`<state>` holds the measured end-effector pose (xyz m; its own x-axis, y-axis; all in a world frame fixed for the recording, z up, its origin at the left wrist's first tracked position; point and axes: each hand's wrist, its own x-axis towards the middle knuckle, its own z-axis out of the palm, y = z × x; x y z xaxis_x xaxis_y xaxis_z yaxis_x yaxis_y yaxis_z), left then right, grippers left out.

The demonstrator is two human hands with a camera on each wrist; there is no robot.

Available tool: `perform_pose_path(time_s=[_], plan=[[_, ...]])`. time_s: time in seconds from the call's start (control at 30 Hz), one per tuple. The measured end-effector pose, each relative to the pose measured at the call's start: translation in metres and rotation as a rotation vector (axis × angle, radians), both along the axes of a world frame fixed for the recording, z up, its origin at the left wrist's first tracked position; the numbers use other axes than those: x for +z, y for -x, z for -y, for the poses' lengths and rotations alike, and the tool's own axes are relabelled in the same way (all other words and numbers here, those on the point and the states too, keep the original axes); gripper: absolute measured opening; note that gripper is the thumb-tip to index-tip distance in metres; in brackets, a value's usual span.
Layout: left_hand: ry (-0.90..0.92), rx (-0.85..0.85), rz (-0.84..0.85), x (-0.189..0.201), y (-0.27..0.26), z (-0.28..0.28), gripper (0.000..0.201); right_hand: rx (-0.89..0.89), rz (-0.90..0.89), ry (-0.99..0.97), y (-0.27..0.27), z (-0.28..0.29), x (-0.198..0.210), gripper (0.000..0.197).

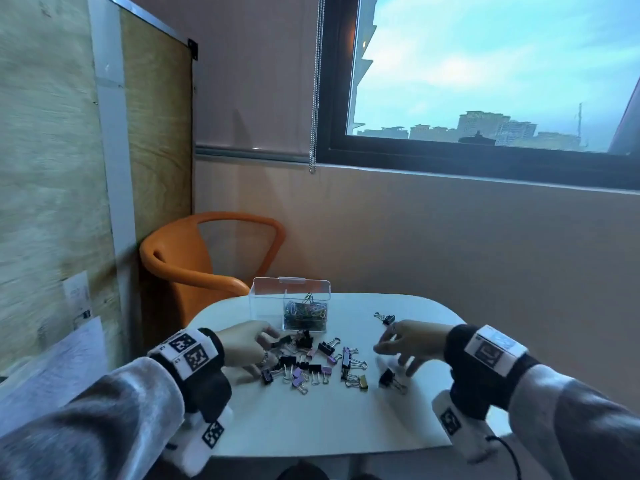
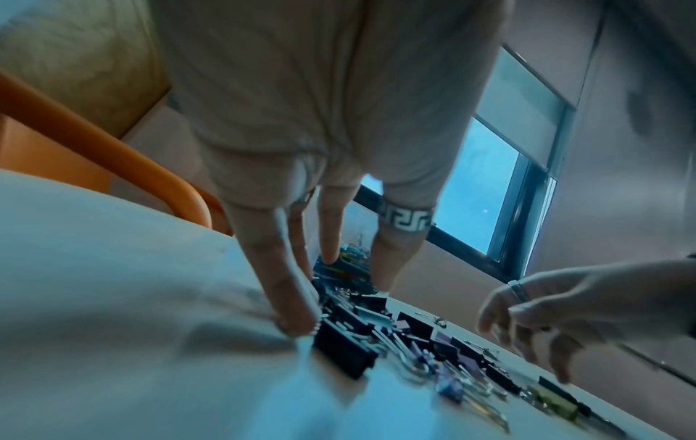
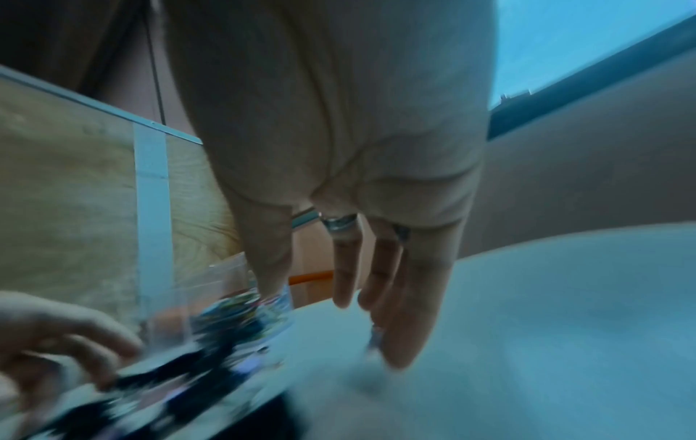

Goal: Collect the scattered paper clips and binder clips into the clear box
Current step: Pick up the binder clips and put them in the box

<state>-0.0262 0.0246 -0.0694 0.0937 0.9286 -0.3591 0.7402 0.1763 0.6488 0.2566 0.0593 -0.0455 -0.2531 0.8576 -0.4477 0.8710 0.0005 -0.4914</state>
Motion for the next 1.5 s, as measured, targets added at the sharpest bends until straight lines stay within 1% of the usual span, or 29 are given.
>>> perform_pose_path(time_s=[0.03,0.07,0.13,0.2,0.27,0.33,0.43,0.5,0.6,0.7,0.77,0.83,0.93,1.03,1.1,1.17,1.27,1.4,1.5], plan=[[-0.02,0.004,-0.002,0.002,-0.002,0.0,0.051,-0.004,0.035,-0.055,0.003,-0.006,0.005,0.045],[-0.056,0.013,-0.035,0.004,-0.003,-0.001,0.053,-0.008,0.109,-0.14,0.004,-0.011,0.01,0.047],[-0.106,0.039,-0.109,0.008,-0.002,-0.003,0.059,-0.031,0.286,-0.268,0.001,-0.027,0.014,0.058],[-0.08,0.039,-0.164,0.009,-0.007,-0.004,0.063,-0.023,0.438,-0.283,-0.002,-0.04,0.01,0.07],[-0.061,-0.018,-0.231,0.009,-0.016,-0.005,0.063,0.02,0.501,-0.229,0.0,-0.049,0.004,0.072],[-0.065,-0.097,-0.219,0.011,-0.028,-0.004,0.06,0.09,0.499,-0.182,0.008,-0.045,0.0,0.066],[-0.065,-0.166,-0.097,0.017,-0.039,0.0,0.053,0.19,0.431,-0.185,0.019,-0.028,0.0,0.059],[-0.126,-0.176,-0.101,0.023,-0.038,0.003,0.053,0.235,0.37,-0.178,0.02,-0.016,0.003,0.062],[-0.151,-0.185,-0.202,0.027,-0.027,0.007,0.064,0.319,0.372,-0.164,0.014,-0.001,0.008,0.08],[-0.032,-0.238,-0.331,0.022,-0.022,0.013,0.084,0.368,0.393,-0.151,0.01,0.007,0.004,0.097],[-0.003,-0.265,-0.395,0.017,-0.027,0.016,0.09,0.386,0.376,-0.163,0.014,0.008,-0.003,0.101],[-0.038,-0.278,-0.442,0.014,-0.036,0.015,0.089,0.409,0.341,-0.169,0.021,0.007,-0.007,0.103],[-0.074,-0.297,-0.452,0.013,-0.045,0.009,0.079,0.43,0.331,-0.196,0.032,0.002,-0.009,0.097],[-0.104,-0.306,-0.412,0.014,-0.046,0.004,0.061,0.342,0.177,-0.155,0.033,-0.007,-0.01,0.08],[-0.118,-0.283,-0.391,0.013,-0.044,0.001,0.053,0.314,0.101,-0.137,0.03,-0.011,-0.011,0.067],[-0.114,-0.259,-0.361,0.013,-0.044,0.0,0.051,0.304,0.061,-0.115,0.027,-0.017,-0.014,0.055],[-0.097,-0.244,-0.351,0.013,-0.046,0.002,0.054,0.299,0.044,-0.071,0.024,-0.023,-0.016,0.039],[-0.135,-0.232,-0.411,0.012,-0.051,0.003,0.048,0.307,0.08,-0.033,0.024,-0.023,-0.013,0.038],[-0.181,-0.266,-0.459,0.012,-0.054,0.003,0.041,0.311,0.122,-0.034,0.025,-0.021,-0.01,0.04]])
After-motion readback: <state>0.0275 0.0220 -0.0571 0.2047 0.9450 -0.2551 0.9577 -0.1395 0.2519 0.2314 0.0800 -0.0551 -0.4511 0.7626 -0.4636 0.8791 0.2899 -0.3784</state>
